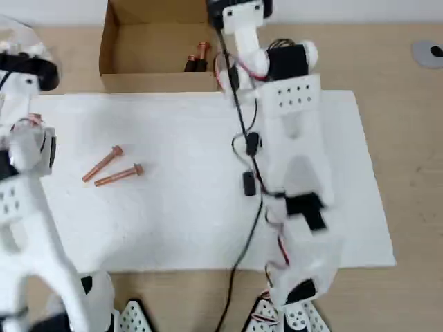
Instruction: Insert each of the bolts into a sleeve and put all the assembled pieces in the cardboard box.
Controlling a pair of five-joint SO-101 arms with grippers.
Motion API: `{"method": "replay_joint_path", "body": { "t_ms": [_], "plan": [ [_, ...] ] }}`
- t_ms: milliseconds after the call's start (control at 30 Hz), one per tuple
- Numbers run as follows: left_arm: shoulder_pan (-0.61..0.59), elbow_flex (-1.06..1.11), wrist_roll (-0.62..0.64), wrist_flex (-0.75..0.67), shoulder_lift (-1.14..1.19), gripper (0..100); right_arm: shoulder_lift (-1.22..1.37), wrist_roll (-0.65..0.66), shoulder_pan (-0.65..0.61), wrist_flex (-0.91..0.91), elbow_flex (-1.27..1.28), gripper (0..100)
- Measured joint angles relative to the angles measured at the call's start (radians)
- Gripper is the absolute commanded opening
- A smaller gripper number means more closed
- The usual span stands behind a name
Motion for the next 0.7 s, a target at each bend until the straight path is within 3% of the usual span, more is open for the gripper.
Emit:
{"method": "replay_joint_path", "body": {
  "t_ms": [300, 433, 700],
  "plan": [
    [-0.002, 0.242, 0.141, -0.025, -0.399, 1, -0.272, -0.092, -0.041, -0.138, 0.698, 23.1],
    [-0.002, 0.353, 0.233, -0.081, -0.557, 1, -0.301, -0.092, -0.041, -0.219, 0.845, 23.1],
    [-0.002, 0.514, 0.256, -0.112, -0.795, 1, -0.302, -0.092, -0.043, -0.328, 1.002, 23.1]
  ]
}}
